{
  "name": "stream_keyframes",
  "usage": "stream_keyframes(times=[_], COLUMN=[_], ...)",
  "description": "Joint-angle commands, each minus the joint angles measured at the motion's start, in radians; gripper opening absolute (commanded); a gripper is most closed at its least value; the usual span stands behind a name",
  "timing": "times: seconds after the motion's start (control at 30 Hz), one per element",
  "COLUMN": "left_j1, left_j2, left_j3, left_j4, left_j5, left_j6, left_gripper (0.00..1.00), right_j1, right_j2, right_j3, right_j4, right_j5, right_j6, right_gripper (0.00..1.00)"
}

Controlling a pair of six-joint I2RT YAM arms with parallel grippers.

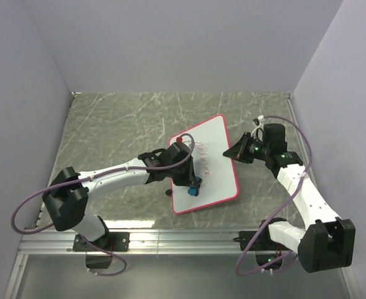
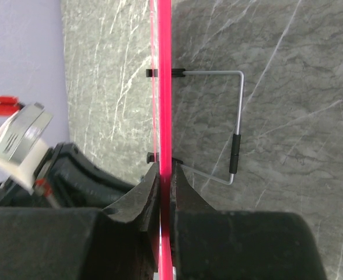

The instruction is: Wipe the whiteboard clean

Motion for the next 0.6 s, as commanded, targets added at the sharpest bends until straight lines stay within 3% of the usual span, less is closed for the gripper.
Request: stream_keyframes(times=[0.0, 0.3, 0.57], left_j1=[0.05, 0.073, -0.134], left_j2=[0.052, 0.118, 0.174], left_j3=[-0.064, -0.003, 0.304], left_j4=[-0.049, -0.09, -0.188], left_j5=[-0.036, -0.012, 0.059], left_j6=[0.055, 0.124, 0.159], left_gripper=[0.0, 0.0, 0.0], right_j1=[0.019, 0.019, 0.019], right_j2=[-0.017, -0.024, -0.025], right_j3=[-0.02, -0.016, -0.001], right_j4=[-0.057, -0.056, -0.06], right_j5=[0.028, 0.025, 0.033], right_j6=[-0.034, -0.029, -0.039], right_gripper=[0.0, 0.0, 0.0])
